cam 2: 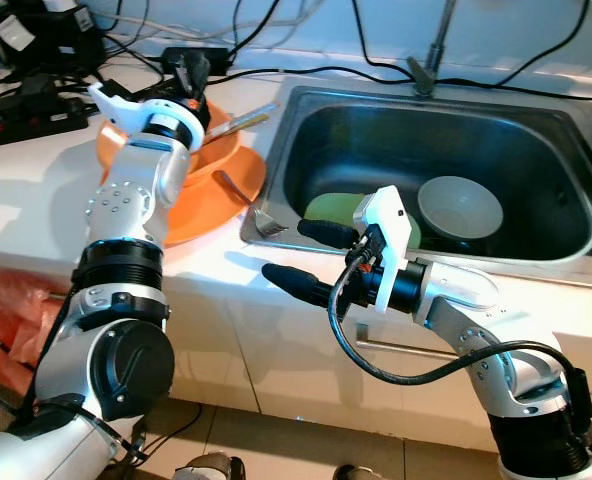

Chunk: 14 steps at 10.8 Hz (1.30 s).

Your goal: Kitchen organization

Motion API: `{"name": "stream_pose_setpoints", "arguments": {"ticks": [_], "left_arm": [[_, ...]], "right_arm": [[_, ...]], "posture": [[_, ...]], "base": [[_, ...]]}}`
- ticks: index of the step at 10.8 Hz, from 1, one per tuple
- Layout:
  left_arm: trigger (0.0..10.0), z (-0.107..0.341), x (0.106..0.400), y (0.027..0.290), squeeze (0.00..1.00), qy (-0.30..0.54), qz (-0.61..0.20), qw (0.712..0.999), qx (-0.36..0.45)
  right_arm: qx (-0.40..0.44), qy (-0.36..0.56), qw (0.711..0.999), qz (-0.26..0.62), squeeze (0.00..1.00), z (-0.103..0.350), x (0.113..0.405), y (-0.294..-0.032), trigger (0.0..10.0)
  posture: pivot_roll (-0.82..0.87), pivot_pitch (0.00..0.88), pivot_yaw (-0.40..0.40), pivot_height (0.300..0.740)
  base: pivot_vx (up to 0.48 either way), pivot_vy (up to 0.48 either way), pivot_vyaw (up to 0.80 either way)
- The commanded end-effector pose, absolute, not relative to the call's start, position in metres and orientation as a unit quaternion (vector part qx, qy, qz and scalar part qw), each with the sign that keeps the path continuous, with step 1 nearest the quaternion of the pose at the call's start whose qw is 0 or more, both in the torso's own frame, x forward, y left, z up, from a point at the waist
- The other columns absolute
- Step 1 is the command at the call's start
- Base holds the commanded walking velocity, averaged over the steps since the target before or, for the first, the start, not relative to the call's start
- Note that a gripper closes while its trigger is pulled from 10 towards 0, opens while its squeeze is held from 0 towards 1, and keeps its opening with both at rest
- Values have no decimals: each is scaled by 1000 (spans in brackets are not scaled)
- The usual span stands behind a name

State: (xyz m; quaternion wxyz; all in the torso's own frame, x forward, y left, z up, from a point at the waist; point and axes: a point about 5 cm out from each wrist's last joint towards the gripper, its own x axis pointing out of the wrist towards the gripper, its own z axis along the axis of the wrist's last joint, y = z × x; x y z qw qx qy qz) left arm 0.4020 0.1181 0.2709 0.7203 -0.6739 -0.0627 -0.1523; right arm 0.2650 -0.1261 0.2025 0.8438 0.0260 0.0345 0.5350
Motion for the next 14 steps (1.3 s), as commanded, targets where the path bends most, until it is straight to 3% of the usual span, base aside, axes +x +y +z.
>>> {"name": "stream_pose_setpoints", "arguments": {"ticks": [1, 2, 4, 5, 6, 7, 8, 12, 14], "left_arm": [[0, 273, 402, 113, 0, -60, -157, 724, -669], [0, 273, 402, 112, 0, -58, -160, 729, -662], [0, 287, 392, 105, 0, -93, -218, 813, -532], [3725, 286, 390, 104, 0, -93, -223, 822, -516], [7020, 277, 385, 104, 0, -90, -232, 848, -468], [10000, 275, 382, 105, 0, -90, -235, 855, -454], [10000, 270, 374, 106, 0, -97, -244, 877, -403], [10000, 268, 358, 109, 0, -118, -257, 909, -306], [10000, 263, 337, 103, 0, -121, -304, 924, -197]], "right_arm": [[19, 26, 838, 544, 0, 208, 263, -124, 10000], [15, 24, 843, 537, 0, 208, 265, -125, 10000], [-13, 16, 875, 483, 0, 204, 274, -126, 10000], [-22, 13, 887, 461, 0, 203, 280, -126, 10000], [-27, -4, 907, 421, 0, 205, 291, -123, 10000], [-43, -17, 912, 409, 0, 207, 293, -122, 10000], [-72, -48, 917, 390, 0, 211, 294, -120, 10000], [-120, -59, 908, 396, 0, 207, 297, -119, 10000], [-175, -76, 887, 420, 0, 208, 296, -117, 10000]], "posture": [[47, 71, 15, 740], [47, 71, 14, 740], [48, 59, 8, 740], [49, 49, 11, 740], [54, 45, 9, 740], [60, 46, 10, 740], [63, 48, 9, 740], [69, 51, 7, 740], [91, 66, 6, 740]], "base": [[0, 0, 0], [0, 0, 0], [0, 0, 0], [0, 0, 0], [0, 0, 0], [0, 0, 0], [0, 0, 0], [0, 0, 0], [0, 0, 0]]}}
